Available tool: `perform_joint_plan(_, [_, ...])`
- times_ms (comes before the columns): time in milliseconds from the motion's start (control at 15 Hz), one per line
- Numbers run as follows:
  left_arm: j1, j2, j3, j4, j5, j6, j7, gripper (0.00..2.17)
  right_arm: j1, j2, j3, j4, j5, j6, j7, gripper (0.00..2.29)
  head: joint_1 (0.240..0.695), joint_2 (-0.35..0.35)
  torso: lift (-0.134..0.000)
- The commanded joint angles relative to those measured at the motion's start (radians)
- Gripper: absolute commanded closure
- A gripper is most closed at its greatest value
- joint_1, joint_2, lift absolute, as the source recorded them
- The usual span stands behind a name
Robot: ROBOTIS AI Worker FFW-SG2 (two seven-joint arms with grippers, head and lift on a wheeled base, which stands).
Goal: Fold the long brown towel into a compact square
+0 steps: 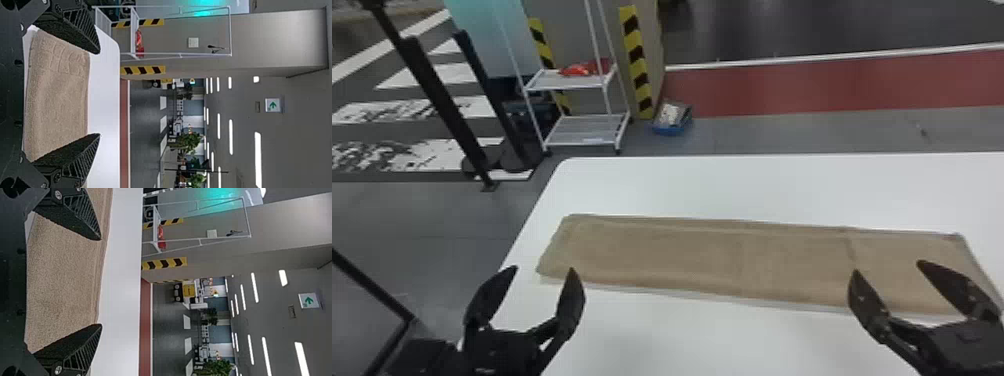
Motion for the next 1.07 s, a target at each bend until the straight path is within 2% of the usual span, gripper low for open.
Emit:
perform_joint_plan(0, [0.000,-0.003,0.000,0.000,0.000,0.003,0.000,0.14,0.000,0.001,0.000,0.000,0.000,0.000,0.000,0.10,0.695,0.215,-0.123])
perform_joint_plan(733, [-0.003,-0.003,-0.001,-0.005,-0.002,0.015,0.000,0.14,0.005,0.001,0.002,-0.005,0.001,-0.003,0.000,0.10,0.695,0.216,-0.123])
perform_joint_plan(1000, [-0.051,-0.003,-0.001,0.002,0.025,0.101,-0.018,0.14,0.005,0.001,0.000,-0.003,0.003,0.000,0.000,0.10,0.695,0.210,-0.123])
